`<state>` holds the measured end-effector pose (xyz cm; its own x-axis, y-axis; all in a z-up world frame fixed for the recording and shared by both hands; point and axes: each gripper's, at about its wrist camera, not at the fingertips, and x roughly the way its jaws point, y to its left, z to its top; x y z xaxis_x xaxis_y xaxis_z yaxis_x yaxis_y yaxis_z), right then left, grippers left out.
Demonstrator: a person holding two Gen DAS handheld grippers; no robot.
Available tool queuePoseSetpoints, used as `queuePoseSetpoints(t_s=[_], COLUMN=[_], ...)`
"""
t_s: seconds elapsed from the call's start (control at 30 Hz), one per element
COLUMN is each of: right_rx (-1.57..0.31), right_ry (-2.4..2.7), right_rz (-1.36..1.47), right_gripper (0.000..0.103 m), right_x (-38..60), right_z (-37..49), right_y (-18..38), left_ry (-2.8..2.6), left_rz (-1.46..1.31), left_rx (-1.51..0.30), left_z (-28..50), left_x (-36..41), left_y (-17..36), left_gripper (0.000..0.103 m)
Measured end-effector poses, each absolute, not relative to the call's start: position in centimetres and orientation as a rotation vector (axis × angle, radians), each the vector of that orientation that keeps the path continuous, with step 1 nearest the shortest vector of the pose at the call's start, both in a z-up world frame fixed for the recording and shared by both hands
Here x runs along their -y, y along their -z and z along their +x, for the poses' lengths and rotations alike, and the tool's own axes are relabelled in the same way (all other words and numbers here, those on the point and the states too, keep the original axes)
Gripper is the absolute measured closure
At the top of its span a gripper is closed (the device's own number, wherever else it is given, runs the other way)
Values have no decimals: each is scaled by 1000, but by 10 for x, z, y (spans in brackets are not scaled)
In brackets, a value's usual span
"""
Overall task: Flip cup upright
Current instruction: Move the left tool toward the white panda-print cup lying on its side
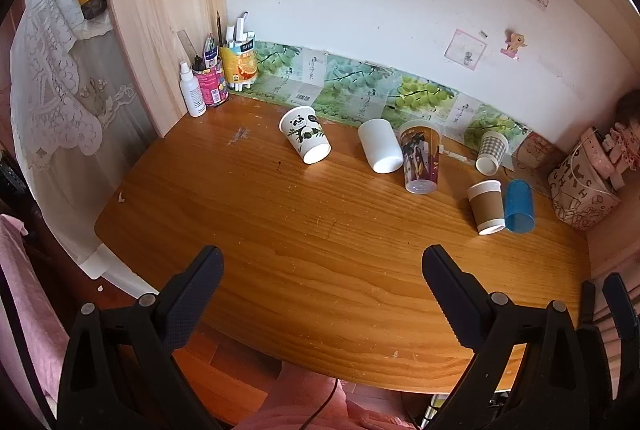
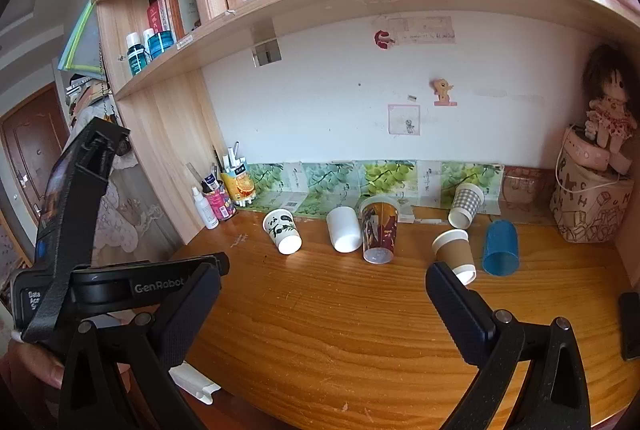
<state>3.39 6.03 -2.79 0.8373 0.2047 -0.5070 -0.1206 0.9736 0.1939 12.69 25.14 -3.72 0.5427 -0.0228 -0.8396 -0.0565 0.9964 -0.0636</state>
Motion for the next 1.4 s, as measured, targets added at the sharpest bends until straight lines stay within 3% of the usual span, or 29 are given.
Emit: queuePoseSetpoints(t_s=[0.9,1.4], right_rx=[-593,-617], right_ry=[-200,-295], right_rz=[37,-4], right_gripper=[0,0], right_x=[-92,-132], right_z=[169,243], right_y=[107,163], left_ry=[-95,-100], left_rz=[-256,-228], left_rx=[-1303,-1384], left_z=[324,390], left_x=[-308,-309], left_y=[149,204], left_gripper=[3,3])
